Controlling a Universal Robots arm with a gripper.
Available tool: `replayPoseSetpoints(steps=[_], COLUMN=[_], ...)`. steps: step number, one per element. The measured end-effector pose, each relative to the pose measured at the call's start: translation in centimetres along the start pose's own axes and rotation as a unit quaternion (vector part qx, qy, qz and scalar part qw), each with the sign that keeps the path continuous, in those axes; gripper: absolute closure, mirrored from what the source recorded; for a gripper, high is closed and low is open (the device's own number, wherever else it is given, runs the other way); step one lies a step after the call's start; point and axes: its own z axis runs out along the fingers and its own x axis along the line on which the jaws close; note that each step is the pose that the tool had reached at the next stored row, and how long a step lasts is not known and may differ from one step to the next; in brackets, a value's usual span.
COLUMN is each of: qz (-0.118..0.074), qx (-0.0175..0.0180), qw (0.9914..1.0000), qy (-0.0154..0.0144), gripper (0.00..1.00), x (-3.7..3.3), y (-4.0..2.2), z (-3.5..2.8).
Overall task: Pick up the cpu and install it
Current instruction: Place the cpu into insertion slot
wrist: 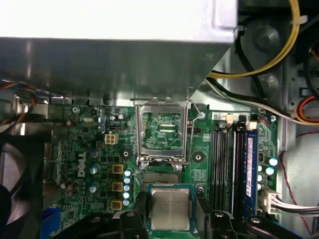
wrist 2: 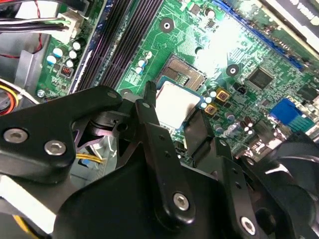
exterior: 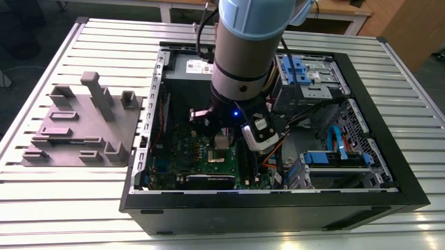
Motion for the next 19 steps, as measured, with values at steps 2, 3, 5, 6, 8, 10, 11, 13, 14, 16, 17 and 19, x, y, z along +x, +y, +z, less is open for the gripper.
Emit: replayPoseSetpoints(steps=[2, 3, 5, 6, 8, 10, 11, 13, 14, 16, 17, 19], qz=[0.0, 0.0, 0.0, 0.0, 0.0, 0.0, 0.0, 0.0, 0.0, 0.0, 0.0, 0.0], qx=[0.0, 0.0, 0.0002, 0.0002, 0.0, 0.0, 0.0, 0.0, 0.0, 0.0, 0.0, 0.0013], qw=[1.0, 1.0, 1.0, 1.0, 1.0, 1.0, 1.0, 1.0, 1.0, 1.0, 1.0, 1.0], qy=[0.0, 0.0, 0.0001, 0.0001, 0.0, 0.0, 0.0, 0.0, 0.0, 0.0, 0.0, 0.0], gripper=[0.53, 0.53, 0.53, 0.53, 0.53, 0.53, 0.53, 0.53, 0.53, 0.53, 0.53, 0.53], x=[0.07, 0.11, 0.12, 0.12, 0.16, 0.16, 0.16, 0.17, 0.17, 0.17, 0.17, 0.16], y=[-0.01, -0.02, -0.03, -0.03, -0.03, -0.03, -0.03, -0.03, -0.03, -0.03, -0.03, -0.02], z=[0.32, 0.4, 0.45, 0.45, 0.63, 0.64, 0.64, 0.64, 0.64, 0.64, 0.65, 0.67])
